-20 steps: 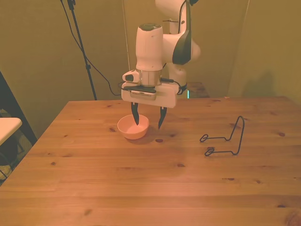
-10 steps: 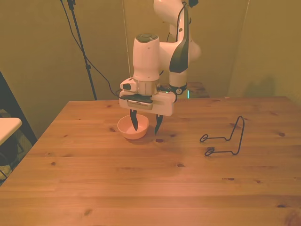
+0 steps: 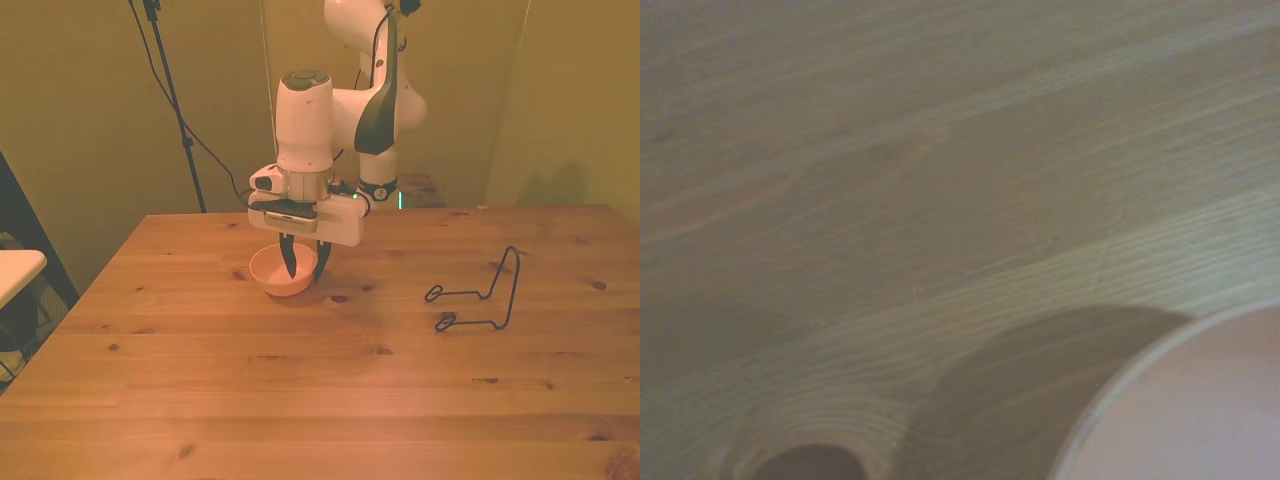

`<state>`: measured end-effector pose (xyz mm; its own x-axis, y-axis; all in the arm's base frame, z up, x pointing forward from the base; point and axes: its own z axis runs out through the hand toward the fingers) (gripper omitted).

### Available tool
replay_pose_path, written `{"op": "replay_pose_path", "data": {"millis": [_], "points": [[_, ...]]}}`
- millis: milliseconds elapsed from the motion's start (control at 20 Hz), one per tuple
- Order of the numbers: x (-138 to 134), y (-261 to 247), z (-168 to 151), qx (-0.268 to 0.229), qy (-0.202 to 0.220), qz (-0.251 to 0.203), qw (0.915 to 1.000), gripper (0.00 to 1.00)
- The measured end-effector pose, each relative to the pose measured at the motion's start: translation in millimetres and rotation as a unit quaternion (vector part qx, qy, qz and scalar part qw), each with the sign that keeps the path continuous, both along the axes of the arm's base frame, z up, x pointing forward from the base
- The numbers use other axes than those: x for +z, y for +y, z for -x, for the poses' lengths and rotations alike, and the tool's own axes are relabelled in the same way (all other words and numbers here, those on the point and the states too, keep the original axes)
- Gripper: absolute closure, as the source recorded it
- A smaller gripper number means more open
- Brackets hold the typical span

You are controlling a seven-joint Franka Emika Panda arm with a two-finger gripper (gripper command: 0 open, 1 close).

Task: Load the bowl

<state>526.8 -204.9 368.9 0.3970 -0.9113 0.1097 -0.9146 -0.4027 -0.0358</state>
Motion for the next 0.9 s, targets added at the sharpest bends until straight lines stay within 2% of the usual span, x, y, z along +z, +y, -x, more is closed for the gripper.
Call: {"op": "replay_pose_path", "data": {"millis": [300, 650, 800, 900], "points": [[-5.4, -0.5, -2.5, -0.001, 0.003, -0.002, 1.0000, 1.00], [4.7, 0.0, -8.1, -0.002, -0.010, -0.006, 0.9999, 1.00], [19.6, 10.1, -11.3, 0.009, -0.032, -0.029, 0.9990, 1.00], [39.1, 25.4, -13.0, 0.024, -0.056, -0.060, 0.9964, 1.00]]}}
